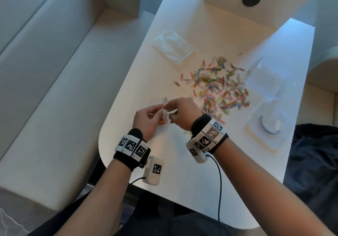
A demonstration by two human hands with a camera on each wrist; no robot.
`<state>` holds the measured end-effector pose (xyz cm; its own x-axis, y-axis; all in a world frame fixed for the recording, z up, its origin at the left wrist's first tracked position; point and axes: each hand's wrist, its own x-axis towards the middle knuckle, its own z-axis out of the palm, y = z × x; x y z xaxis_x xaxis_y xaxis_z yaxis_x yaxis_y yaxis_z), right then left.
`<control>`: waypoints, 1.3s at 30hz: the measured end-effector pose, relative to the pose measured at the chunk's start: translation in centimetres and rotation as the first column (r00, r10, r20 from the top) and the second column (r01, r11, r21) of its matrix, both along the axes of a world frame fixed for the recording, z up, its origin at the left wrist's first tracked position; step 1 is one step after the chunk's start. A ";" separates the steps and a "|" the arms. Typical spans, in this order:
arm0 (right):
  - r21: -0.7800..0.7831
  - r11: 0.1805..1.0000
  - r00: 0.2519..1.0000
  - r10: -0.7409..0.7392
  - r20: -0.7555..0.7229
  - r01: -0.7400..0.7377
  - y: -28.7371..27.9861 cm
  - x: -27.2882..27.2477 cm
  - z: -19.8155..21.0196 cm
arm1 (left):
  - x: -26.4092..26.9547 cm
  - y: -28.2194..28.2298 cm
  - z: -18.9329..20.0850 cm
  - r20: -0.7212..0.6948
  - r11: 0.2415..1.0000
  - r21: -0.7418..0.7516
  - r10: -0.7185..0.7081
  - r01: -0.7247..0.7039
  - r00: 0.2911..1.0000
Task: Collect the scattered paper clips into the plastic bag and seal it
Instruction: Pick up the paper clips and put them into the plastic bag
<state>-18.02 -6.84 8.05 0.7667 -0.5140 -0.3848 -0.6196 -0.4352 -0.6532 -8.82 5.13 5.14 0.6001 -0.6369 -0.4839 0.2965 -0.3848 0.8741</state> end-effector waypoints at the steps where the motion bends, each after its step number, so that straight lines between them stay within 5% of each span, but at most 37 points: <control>1: -0.030 1.000 0.999 -0.001 0.048 0.002 0.0 0.1 0.2 | 0.0 0.2 0.2 -0.003 1.000 -0.004 0.002 -0.002 1.000; 6: 0.029 0.960 0.910 -0.272 0.311 0.277 -3.0 1.0 -1.8 | 0.9 2.1 0.4 0.009 0.997 0.005 0.082 -0.082 0.997; 9: -0.238 0.966 0.993 0.113 0.046 -0.099 -3.4 2.5 -5.7 | 1.7 3.5 0.6 0.014 0.991 0.005 0.135 -0.135 0.991; 12: -0.301 0.775 0.820 0.451 -0.352 -0.555 -2.3 2.4 -8.9 | 2.3 4.4 0.8 0.023 0.987 -0.009 0.160 -0.160 0.987; 14: -0.344 0.691 0.751 0.451 -0.482 -0.636 -2.7 1.1 -9.8 | 2.7 5.0 0.6 0.031 0.987 -0.010 0.161 -0.161 0.986; 19: -0.373 0.770 0.781 0.248 -0.574 -0.518 -5.1 -4.0 -10.6 | 3.0 6.1 0.2 0.007 0.987 0.000 0.158 -0.158 0.987; 29: -0.500 0.821 0.951 0.158 -0.265 -0.275 -4.4 -6.4 -10.4 | 0.8 5.8 -0.3 -0.060 0.997 0.049 0.061 -0.058 0.996; 31: -0.463 0.874 0.979 0.061 -0.194 -0.146 -5.0 -6.4 -10.1 | 0.4 5.5 -0.5 -0.064 0.997 0.071 0.030 -0.025 0.998; 33: -0.385 0.911 0.980 -0.188 -0.064 0.149 -5.6 -6.9 -9.5 | 0.0 5.1 -0.7 -0.059 0.996 0.085 0.003 0.002 0.998; 34: -0.306 0.887 0.930 -0.368 -0.015 0.346 -6.0 -7.4 -9.2 | -0.2 4.9 -0.9 -0.056 0.996 0.087 -0.009 0.014 0.998; 36: -0.023 0.710 0.710 -0.703 0.027 0.704 -6.4 -8.7 -8.6 | -0.6 4.3 -1.3 -0.049 0.995 0.094 -0.040 0.044 0.998; 37: 0.193 0.568 0.573 -0.819 0.036 0.800 -6.4 -9.4 -8.3 | -0.8 4.1 -1.5 -0.049 0.993 0.102 -0.056 0.061 0.997; 39: 0.592 0.263 0.309 -0.951 0.025 0.762 -5.5 -10.4 -7.2 | -1.4 3.6 -1.9 -0.064 0.990 0.116 -0.075 0.082 0.995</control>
